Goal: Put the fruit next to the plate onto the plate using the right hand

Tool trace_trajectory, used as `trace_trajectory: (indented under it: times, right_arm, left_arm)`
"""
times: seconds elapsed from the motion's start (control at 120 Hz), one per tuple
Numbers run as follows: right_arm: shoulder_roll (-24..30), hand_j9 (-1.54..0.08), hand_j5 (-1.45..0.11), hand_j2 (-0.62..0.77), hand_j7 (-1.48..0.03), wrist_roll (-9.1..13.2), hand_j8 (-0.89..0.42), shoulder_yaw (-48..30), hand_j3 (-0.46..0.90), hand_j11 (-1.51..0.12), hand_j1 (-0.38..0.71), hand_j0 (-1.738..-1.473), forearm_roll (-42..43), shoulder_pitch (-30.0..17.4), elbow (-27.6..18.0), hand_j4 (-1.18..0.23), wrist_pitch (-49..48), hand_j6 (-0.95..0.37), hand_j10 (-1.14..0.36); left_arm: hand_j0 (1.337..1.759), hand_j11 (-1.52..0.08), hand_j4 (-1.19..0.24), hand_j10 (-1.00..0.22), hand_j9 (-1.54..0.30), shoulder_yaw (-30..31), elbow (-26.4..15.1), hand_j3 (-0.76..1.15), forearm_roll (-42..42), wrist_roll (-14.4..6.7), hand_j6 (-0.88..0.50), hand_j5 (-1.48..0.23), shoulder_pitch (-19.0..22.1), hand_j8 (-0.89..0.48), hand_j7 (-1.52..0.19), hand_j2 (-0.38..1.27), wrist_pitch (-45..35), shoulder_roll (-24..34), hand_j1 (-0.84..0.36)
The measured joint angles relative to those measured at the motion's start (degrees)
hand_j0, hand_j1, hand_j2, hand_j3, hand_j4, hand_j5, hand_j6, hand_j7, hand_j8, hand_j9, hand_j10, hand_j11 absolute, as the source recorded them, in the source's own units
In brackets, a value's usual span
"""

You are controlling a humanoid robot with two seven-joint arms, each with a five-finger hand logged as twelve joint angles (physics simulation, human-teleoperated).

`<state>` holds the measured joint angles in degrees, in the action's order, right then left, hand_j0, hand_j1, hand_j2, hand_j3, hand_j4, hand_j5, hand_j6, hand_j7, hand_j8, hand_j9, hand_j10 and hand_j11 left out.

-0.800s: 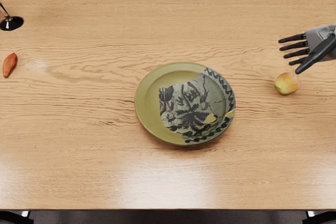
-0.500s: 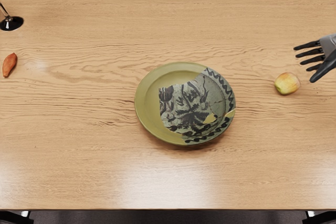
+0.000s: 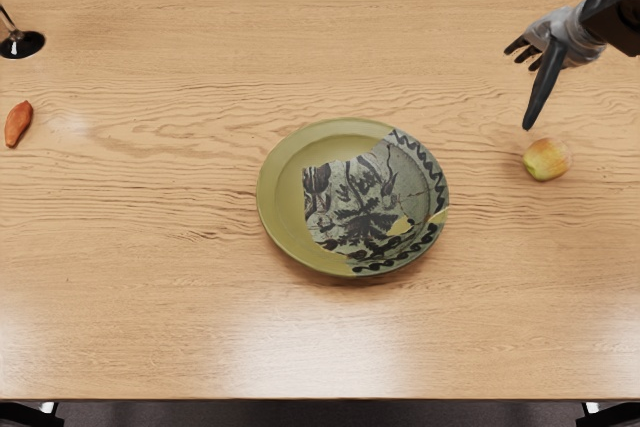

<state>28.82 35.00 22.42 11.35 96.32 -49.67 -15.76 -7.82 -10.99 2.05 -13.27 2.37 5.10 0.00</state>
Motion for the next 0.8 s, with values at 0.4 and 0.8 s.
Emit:
trace_trajectory:
  times: [0.4,0.8]
  right_arm:
    - [7.50,-0.03,-0.03,0.00,-0.03,0.00,-0.03,11.59,0.00,-0.03,-0.32,-1.658,5.50,0.12,-28.29,-0.03,34.42,-0.03,-0.03]
    - [6.41,-0.05,-0.05,-0.01,-0.05,0.00,-0.04,14.56,0.00,-0.05,-0.30,-1.658,6.24,-3.15,-31.55,-0.04,50.02,-0.04,-0.04]
  left_arm:
    - [1.658,0.00,0.00,0.00,0.00,-0.01,0.00,0.00,-0.01,0.00,0.00,0.00,0.00,0.00,0.00,0.00,0.00,0.00,0.35]
    - [1.658,0.00,0.00,0.00,0.00,-0.01,0.00,0.00,-0.02,0.00,0.00,0.00,0.00,0.00,0.00,0.00,0.00,0.00,0.35]
